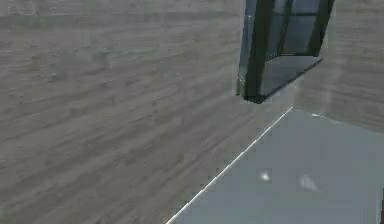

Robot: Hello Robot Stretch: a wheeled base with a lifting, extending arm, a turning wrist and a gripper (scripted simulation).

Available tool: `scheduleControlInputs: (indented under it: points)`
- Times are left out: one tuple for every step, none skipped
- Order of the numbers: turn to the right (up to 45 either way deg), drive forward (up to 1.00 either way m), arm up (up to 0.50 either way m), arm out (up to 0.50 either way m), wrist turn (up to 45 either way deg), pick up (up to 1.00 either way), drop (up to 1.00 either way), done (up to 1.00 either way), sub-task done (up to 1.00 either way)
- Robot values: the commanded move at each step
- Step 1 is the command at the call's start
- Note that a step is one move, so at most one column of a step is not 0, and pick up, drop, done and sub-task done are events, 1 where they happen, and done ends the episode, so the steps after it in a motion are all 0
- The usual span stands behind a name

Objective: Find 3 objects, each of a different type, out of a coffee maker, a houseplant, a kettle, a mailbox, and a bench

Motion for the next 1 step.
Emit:
scheduleControlInputs:
  points:
    - [39.0,0.00,0.00,0.00,0.0,0.00,0.00,0.00,0.00]
